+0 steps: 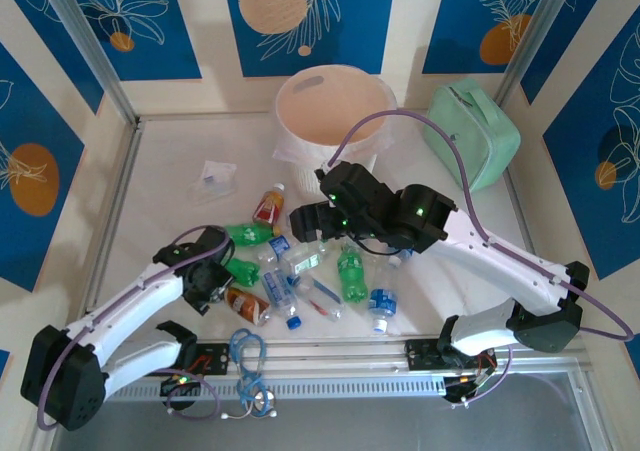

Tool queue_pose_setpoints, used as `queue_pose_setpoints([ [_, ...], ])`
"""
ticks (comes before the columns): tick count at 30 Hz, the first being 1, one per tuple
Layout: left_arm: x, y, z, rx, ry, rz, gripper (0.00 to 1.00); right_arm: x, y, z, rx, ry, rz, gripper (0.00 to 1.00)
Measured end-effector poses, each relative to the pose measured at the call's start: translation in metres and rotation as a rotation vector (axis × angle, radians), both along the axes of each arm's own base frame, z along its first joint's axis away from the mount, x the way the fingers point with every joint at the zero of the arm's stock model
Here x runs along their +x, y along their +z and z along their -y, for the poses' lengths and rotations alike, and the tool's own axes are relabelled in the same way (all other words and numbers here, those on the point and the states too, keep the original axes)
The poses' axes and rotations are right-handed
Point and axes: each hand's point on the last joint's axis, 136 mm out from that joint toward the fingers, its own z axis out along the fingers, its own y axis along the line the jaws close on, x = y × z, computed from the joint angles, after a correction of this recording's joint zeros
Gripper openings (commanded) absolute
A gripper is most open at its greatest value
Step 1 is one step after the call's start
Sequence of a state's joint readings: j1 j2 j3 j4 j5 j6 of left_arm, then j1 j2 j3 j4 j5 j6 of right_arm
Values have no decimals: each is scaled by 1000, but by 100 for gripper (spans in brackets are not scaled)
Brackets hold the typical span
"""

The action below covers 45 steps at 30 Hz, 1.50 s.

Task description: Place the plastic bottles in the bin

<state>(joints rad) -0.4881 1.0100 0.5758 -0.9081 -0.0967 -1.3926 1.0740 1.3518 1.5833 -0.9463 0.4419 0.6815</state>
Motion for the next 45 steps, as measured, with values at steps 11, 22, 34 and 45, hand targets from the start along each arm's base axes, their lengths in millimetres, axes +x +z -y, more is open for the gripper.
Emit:
queue_pose_setpoints([
  [11, -4, -24, 2, -7, 45, -38, 57, 0, 1, -1, 7, -5, -3, 90],
  [22, -1, -20, 2, -19, 55, -13, 42, 1, 1, 0, 6, -7, -1, 90],
  [34, 19, 42, 8, -26, -13, 123, 28, 7, 2, 5, 23, -26, -6, 90],
  [45, 97, 208, 44, -107, -185, 575, 25, -2, 24, 1, 247, 77, -90, 93],
])
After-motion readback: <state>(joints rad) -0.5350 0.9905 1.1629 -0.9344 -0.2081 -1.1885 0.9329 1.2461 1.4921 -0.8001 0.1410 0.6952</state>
